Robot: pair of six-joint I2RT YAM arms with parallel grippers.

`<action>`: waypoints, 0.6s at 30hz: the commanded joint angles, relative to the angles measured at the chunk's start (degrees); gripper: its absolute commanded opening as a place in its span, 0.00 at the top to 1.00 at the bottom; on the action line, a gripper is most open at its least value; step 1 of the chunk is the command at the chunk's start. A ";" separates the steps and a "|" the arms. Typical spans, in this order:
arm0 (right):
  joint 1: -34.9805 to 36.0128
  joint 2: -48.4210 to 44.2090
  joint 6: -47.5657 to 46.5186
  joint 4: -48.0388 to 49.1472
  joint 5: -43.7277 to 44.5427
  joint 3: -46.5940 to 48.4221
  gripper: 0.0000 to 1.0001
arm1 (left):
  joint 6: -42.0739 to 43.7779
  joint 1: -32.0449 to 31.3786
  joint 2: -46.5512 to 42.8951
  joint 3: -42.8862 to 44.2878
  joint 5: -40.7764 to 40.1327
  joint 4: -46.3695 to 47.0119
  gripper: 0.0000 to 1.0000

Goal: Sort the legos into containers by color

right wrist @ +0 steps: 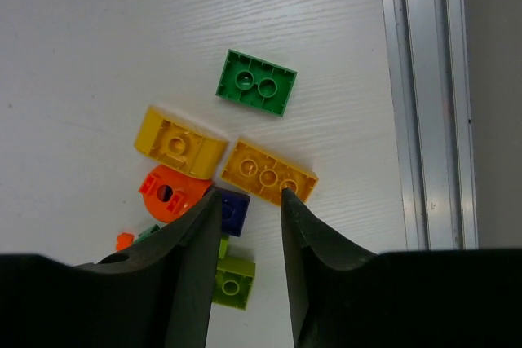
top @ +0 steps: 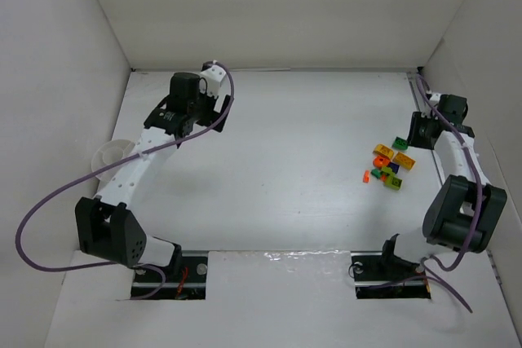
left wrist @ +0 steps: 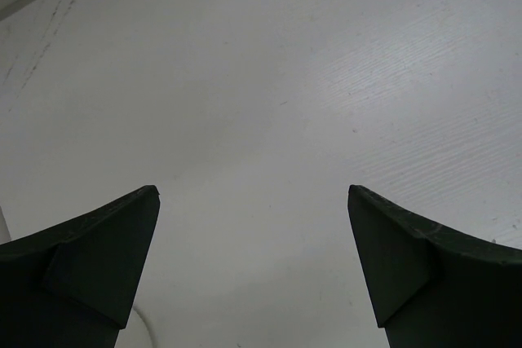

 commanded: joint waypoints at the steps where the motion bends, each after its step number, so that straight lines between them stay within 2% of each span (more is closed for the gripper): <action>1: -0.58 0.97 -6.15 -1.80 -2.41 3.96 0.60 | 0.88 -1.39 0.90 2.63 -1.56 0.24 0.00; 5: -2.15 4.57 -12.73 -6.62 -3.82 6.07 0.63 | 0.88 -1.39 1.96 2.63 -1.56 0.24 0.00; 8: -4.09 8.08 -24.30 -11.20 -5.05 7.30 0.52 | 0.88 -1.39 2.58 3.16 -1.56 -0.29 0.00; 14: -6.73 13.45 -32.86 -19.28 -8.04 12.39 0.36 | 0.88 -1.39 3.63 3.16 -1.56 -0.91 0.00; 18: -7.25 15.48 -36.03 -20.86 -8.57 15.30 0.31 | 0.36 -1.39 3.63 1.85 -1.56 -0.91 0.00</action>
